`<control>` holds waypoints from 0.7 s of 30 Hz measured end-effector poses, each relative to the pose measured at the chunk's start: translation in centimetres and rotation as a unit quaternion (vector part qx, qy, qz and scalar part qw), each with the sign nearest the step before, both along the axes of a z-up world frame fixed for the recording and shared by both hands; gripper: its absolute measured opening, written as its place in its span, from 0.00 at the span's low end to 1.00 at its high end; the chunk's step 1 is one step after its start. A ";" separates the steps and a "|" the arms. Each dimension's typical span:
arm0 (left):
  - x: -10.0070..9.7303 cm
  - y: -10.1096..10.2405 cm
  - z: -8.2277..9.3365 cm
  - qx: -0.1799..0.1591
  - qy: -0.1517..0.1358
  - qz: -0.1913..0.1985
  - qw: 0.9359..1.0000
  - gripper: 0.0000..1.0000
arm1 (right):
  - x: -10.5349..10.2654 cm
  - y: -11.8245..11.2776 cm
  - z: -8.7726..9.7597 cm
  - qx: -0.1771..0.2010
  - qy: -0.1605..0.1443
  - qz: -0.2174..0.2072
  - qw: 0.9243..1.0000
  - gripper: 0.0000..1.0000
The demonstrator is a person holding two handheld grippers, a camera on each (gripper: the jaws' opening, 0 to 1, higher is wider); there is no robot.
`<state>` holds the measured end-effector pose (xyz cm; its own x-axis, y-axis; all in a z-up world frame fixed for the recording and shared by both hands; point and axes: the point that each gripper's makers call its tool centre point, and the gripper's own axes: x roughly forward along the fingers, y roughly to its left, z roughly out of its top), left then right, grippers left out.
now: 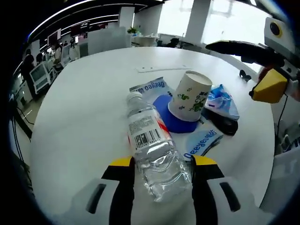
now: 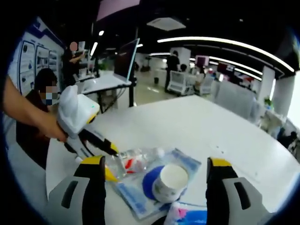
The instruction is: Arrange the tabletop items into an orderly group along one side of the table until the central work area is clear of visible clutter.
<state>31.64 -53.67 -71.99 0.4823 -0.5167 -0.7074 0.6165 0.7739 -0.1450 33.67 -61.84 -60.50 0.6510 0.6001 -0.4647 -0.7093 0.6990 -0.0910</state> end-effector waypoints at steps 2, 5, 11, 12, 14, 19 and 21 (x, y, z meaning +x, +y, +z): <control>0.0 0.1 0.0 0.010 -0.005 -0.009 1.000 0.47 | -0.2 -0.1 0.0 -0.005 0.003 0.001 1.000 0.84; -0.1 0.2 0.0 0.027 -0.011 -0.031 0.999 0.47 | -0.6 -0.1 0.1 -0.015 0.006 0.004 1.000 0.81; -0.5 0.7 0.0 0.039 -0.005 -0.048 0.998 0.47 | -1.2 0.1 0.8 -0.017 0.008 0.008 1.000 0.76; -0.6 0.7 0.0 0.041 -0.004 -0.049 0.998 0.47 | -1.3 0.2 1.0 -0.016 0.007 0.007 1.000 0.76; -0.8 0.7 0.1 0.044 -0.007 -0.055 0.997 0.47 | -1.5 0.3 1.3 -0.015 0.006 0.008 1.000 0.75; -0.8 0.5 0.2 0.038 -0.009 -0.050 0.998 0.46 | -2.0 0.5 1.7 -0.020 0.003 0.011 1.000 0.74; -0.9 0.5 0.3 0.037 -0.009 -0.046 0.998 0.47 | -2.2 0.6 1.9 -0.024 0.000 0.013 1.000 0.73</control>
<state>30.79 -53.16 -71.74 0.4480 -0.5055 -0.7374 0.6876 0.7220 -0.0772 31.49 -61.21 -58.59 0.6351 0.5940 -0.4938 -0.7275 0.6749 -0.1237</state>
